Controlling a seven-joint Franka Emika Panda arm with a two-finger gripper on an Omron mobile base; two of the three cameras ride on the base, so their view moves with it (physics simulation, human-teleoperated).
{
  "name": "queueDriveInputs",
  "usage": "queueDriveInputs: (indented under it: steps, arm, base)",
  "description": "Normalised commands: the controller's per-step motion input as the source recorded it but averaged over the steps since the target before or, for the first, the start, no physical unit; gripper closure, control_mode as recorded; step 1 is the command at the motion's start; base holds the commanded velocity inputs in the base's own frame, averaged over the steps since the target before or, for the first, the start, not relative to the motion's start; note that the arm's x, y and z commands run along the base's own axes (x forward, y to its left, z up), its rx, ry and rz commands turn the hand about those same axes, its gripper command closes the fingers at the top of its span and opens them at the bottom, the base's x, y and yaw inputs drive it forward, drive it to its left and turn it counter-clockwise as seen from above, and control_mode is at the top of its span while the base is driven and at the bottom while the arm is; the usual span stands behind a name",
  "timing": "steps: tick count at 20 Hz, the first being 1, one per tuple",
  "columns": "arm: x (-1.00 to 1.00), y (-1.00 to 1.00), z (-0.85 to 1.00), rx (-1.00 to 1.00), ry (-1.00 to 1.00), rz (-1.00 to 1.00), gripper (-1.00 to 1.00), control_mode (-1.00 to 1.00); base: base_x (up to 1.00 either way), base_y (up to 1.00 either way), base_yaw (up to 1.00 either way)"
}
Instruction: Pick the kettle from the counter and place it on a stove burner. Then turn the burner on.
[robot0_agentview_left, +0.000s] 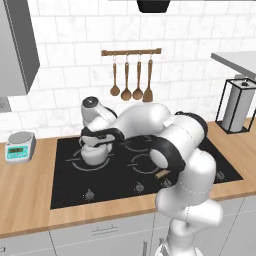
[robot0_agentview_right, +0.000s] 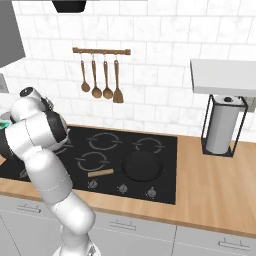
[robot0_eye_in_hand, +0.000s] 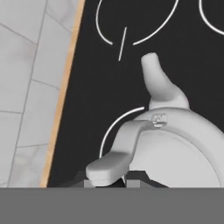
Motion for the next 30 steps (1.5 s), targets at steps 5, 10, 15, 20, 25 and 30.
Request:
queueDriveInputs:
  steps: [5, 10, 15, 20, 25, 30]
  arm:
    - [0.00, 0.05, -0.06, 0.05, 0.07, 0.00, 1.00, -1.00]
    - [0.00, 0.00, 0.00, 0.20, 0.00, 0.00, 1.00, -1.00]
    - [0.00, 0.00, -0.05, 0.14, -0.03, 0.00, 1.00, -1.00]
    - [0.00, 0.00, -0.22, 0.00, -0.14, 0.00, 1.00, -1.00]
    - [0.00, 0.00, -0.07, 0.00, -0.13, 0.00, 1.00, -1.00]
    - [0.00, 0.00, -0.15, 0.00, 0.00, 0.00, -1.00, -1.00]
  base:
    - [0.00, 0.00, 0.00]
    - [0.00, 0.00, 0.00]
    - [0.00, 0.00, 0.00]
    - [0.00, 0.00, 0.00]
    - [0.00, 0.00, 0.00]
    - [0.00, 0.00, 0.00]
